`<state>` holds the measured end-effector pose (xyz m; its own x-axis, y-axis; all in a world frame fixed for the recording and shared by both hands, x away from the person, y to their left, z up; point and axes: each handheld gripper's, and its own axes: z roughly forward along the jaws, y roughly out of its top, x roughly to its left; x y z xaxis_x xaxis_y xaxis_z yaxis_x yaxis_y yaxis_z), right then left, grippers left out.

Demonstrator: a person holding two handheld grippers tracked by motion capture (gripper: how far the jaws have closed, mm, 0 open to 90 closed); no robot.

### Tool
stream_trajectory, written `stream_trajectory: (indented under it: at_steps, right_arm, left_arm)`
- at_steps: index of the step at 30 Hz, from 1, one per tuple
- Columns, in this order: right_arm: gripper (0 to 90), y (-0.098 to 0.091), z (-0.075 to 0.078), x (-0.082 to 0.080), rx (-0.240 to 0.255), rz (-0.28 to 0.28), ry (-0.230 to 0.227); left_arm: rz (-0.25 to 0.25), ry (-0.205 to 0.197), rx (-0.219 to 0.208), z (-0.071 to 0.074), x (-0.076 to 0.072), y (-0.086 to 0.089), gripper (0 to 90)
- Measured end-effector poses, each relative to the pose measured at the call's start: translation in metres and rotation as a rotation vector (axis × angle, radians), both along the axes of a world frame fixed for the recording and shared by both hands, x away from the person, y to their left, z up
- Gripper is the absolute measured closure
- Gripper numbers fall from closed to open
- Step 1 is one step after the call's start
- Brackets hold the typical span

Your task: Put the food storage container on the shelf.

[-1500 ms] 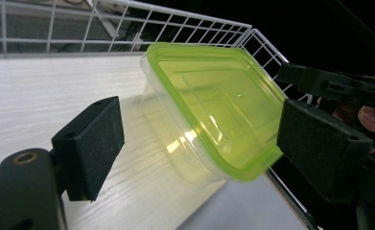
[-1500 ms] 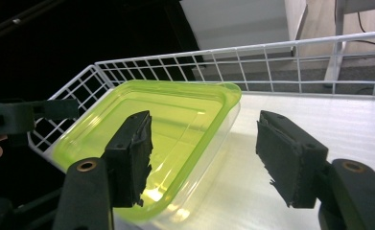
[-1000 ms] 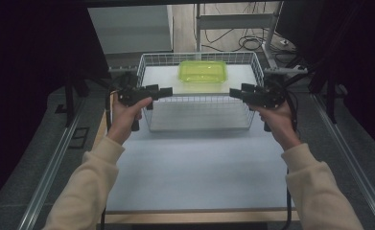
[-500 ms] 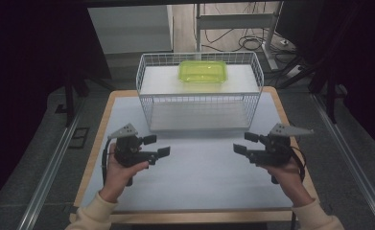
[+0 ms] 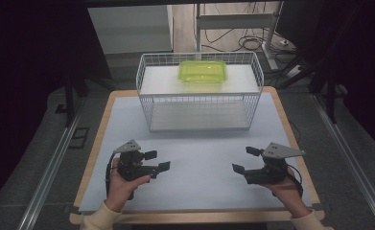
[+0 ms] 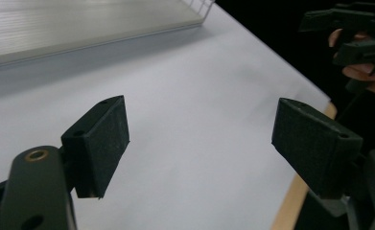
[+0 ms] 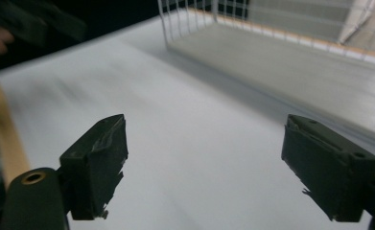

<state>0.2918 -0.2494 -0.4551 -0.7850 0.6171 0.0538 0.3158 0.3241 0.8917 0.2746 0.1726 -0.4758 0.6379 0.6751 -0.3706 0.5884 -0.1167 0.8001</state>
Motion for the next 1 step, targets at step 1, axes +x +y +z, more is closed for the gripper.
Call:
stream_trajectory:
  at_steps: [1]
  right_arm:
    - [14.9,-0.0005,-0.006,-0.0004,-0.024,-0.012,-0.005]
  left_arm:
    - [0.006,0.002,0.014,-0.0039,0.0,0.0005,20.3]
